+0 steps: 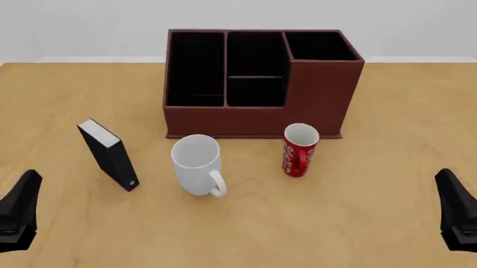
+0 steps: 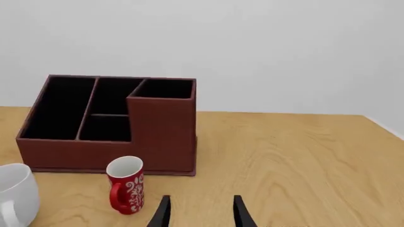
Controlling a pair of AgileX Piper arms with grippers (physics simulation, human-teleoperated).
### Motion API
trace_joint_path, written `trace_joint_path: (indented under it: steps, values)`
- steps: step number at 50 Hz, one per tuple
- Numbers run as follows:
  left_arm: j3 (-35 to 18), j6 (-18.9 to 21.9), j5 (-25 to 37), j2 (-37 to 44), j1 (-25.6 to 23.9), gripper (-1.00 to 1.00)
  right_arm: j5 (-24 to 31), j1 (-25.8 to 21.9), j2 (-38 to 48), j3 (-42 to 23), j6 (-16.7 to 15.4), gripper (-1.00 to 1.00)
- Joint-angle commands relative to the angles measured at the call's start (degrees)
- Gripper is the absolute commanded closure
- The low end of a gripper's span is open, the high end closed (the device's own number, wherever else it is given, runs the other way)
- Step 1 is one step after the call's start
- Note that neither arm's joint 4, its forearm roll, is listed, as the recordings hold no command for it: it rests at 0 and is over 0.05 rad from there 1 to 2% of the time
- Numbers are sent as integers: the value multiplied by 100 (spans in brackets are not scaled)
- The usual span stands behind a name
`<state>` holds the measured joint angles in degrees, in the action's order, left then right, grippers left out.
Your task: Pick up the white mug and place it to the right of the caddy.
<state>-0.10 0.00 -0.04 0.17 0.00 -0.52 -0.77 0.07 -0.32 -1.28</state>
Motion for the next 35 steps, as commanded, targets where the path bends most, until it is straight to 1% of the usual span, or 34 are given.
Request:
trace_joint_path:
  steps: [1,8,12,17,18,21,22,23,29,33,35]
  values:
    - [-15,0,-7,26,0,-100,-203,281,203,30,144,-100]
    - [-15,0,-7,26,0,-100,-136,205,47,31,248,-100]
    - [-15,0,-7,26,0,-100,-111,150,38,31,211,-100]
    - [-15,0,-7,26,0,-100,-67,-40,10,-23,134,-100]
    - [-15,0,-7,26,0,-100,-35,-44,18,-117,107,-100]
    - [-15,0,-7,26,0,-100,335,-211,0,-495,-36,-100]
    - [-15,0,-7,26,0,-100,378,-215,1,-557,-51,-100]
    - [-15,0,-7,26,0,-100,562,-268,-1,-754,-44,-100]
    - [-15,0,-7,26,0,-100,1337,-570,-3,-1711,-439,-100]
    - [-15,0,-7,26,0,-100,1737,-696,4,-2228,-613,-100]
    - [-15,0,-7,26,0,-100,1890,-759,-1,-2387,-691,-100]
